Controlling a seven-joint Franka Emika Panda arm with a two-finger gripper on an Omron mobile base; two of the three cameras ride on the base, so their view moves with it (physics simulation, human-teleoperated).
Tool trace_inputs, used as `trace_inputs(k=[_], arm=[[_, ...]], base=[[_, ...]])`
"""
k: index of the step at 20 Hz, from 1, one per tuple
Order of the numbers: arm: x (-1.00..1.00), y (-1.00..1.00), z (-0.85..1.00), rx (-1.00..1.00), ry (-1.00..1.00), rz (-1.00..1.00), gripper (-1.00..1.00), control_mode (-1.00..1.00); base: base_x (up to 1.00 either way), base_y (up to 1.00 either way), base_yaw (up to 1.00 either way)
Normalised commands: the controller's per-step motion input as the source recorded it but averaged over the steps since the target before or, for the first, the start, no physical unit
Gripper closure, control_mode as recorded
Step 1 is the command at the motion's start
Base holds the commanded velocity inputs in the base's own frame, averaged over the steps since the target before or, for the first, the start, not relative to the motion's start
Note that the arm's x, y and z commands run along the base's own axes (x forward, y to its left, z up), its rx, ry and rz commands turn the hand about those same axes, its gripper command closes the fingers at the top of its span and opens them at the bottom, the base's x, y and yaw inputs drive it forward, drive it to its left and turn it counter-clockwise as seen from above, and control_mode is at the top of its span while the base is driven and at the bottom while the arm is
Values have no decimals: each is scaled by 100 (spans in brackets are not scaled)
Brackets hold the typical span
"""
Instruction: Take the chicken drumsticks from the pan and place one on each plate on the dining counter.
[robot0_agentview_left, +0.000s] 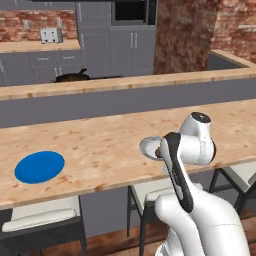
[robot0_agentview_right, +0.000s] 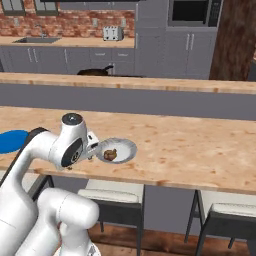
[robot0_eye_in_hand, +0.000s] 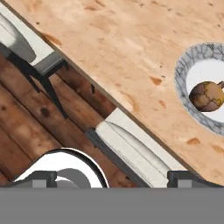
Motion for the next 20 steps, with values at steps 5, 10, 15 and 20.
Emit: trace_inputs(k=[5,10,15,20], arm=[[-24,8,-22,-15,4,0,-100,-100],[-33,2,-12,-7,0,0,-100,-100],[-12,13,-2,-6,0,0,-100,100],[0,0,0,0,0,0,-100,100]], base=[[0,0,0],[0,0,0],[-28,45,14],[-28,100,27]])
